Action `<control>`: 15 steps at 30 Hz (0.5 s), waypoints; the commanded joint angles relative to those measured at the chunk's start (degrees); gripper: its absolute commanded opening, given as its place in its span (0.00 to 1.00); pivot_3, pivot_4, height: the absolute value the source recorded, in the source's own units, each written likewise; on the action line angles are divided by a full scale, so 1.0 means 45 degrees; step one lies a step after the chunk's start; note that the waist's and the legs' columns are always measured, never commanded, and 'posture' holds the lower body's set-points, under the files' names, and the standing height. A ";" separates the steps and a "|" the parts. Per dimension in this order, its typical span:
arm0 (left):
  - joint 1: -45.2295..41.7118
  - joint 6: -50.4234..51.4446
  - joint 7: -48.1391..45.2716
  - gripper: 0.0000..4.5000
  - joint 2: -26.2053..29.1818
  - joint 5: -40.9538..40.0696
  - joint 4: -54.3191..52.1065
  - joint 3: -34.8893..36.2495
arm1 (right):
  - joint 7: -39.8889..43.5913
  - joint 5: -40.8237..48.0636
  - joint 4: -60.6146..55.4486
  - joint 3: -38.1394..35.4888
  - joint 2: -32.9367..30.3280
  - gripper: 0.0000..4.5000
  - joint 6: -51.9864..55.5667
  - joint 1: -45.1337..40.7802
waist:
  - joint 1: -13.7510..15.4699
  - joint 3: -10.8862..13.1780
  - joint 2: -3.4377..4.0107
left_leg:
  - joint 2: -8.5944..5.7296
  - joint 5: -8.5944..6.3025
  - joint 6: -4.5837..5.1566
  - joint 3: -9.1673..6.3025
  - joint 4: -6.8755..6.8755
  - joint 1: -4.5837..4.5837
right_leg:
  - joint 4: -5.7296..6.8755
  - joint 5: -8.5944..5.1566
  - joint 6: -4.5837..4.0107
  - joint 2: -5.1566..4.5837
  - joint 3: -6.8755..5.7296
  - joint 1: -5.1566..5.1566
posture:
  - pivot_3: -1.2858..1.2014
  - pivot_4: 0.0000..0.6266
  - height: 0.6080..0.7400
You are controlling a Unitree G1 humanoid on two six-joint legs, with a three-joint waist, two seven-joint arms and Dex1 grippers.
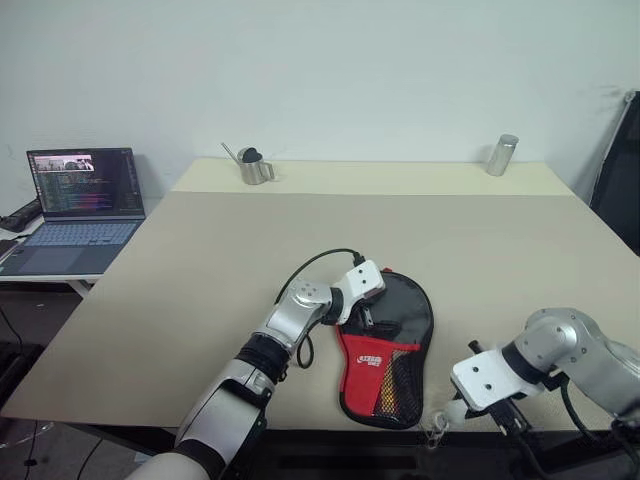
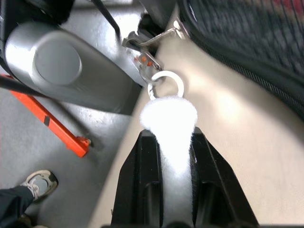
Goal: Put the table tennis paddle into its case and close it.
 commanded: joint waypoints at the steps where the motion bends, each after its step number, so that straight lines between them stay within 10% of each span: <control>1: 0.0036 0.0046 0.0277 1.00 0.0255 0.0420 0.0376 -0.0034 | 0.0101 -0.0220 0.0652 -0.0263 0.0151 0.05 -0.0752 -0.0517 | -0.0006 0.0000 0.0000 | 0.0000 0.0000 0.0000 -0.0005 0.0000 -0.0001 | 0.0000 0.0000 0.0000 0.0000 -0.0003 0.0000 | 0.52 0.24 1.00; 15: 0.0512 0.0705 -0.1200 1.00 0.1518 -0.1745 -0.2684 0.1642 | 0.1043 0.0135 0.3040 -0.1120 0.0030 0.99 -0.1801 -0.1729 | -0.0201 0.0016 0.0016 | -0.0001 0.0005 -0.0008 -0.0051 -0.0001 -0.0023 | 0.0004 0.0001 -0.0007 -0.0002 -0.0049 -0.0011 | 0.52 0.24 1.00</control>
